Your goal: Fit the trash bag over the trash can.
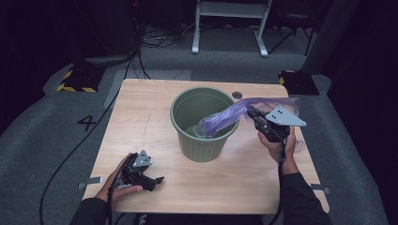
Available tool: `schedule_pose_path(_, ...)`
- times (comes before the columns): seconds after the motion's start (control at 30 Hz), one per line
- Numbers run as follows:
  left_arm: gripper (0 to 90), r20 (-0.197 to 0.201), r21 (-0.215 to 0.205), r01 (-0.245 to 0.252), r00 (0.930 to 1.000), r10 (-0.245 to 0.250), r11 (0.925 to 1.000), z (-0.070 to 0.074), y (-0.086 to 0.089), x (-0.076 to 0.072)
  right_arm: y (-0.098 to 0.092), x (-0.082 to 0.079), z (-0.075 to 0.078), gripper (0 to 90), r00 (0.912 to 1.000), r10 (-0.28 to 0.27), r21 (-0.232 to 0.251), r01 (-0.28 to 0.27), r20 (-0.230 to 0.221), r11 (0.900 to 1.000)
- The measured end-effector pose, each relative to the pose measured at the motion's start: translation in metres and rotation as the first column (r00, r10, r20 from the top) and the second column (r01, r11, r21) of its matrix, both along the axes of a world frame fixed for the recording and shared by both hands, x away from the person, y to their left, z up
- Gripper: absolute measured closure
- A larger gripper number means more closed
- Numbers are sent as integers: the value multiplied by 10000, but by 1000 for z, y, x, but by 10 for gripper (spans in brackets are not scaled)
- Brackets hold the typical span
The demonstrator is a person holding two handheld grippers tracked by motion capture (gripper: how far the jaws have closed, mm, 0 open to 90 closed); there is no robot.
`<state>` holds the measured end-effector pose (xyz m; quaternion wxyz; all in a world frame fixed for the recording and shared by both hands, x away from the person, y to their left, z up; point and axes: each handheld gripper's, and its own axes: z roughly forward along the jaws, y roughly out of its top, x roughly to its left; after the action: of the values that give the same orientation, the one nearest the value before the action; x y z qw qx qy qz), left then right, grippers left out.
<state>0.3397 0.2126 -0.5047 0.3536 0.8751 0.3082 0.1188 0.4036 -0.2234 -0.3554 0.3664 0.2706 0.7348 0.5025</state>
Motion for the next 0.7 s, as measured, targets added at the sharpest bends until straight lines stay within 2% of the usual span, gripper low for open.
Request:
schedule_pose_path(0.1, 96, 37, -2, 20, 10000, -20, 10000, 3, 0, 3, 3, -1, 2, 845, 10000, 6, -222, -4, 79, 9998)
schedule_pose_path(0.13, 166, 66, -1, -60, 10000, 60, 10000, 4, 1, 4, 4, -2, 2, 845, 9999, 13, -317, -9, 128, 9995)
schedule_pose_path(0.17, 186, 71, 28, -78, 9999, 78, 10000, 4, 1, 5, 5, -2, 3, 845, 9999, 6, -370, -1, 135, 9993)
schedule_pose_path(0.23, 152, 89, 108, -80, 9999, 79, 9999, 6, 1, 6, 7, -2, 3, 843, 9999, 38, -472, -30, 158, 9989)
schedule_pose_path(0.27, 171, 170, 36, -35, 9998, 35, 10000, 8, 1, 6, 8, -3, 4, 841, 9998, 33, -551, -23, 174, 9985)
schedule_pose_path(0.4, 158, 455, -289, -130, 9989, 143, 9995, 16, 3, 5, 13, -6, 4, 829, 9995, -42, -948, 72, 323, 9955)
schedule_pose_path(0.53, 161, 558, -442, -162, 9983, 187, 9989, 22, 3, 5, 16, -6, 4, 812, 9991, -156, -1355, 208, 393, 9906)
schedule_pose_path(0.7, 163, 491, -208, -148, 9987, 158, 9997, 19, 2, 7, 17, -7, 5, 809, 9992, -153, -1459, 206, 373, 9891)
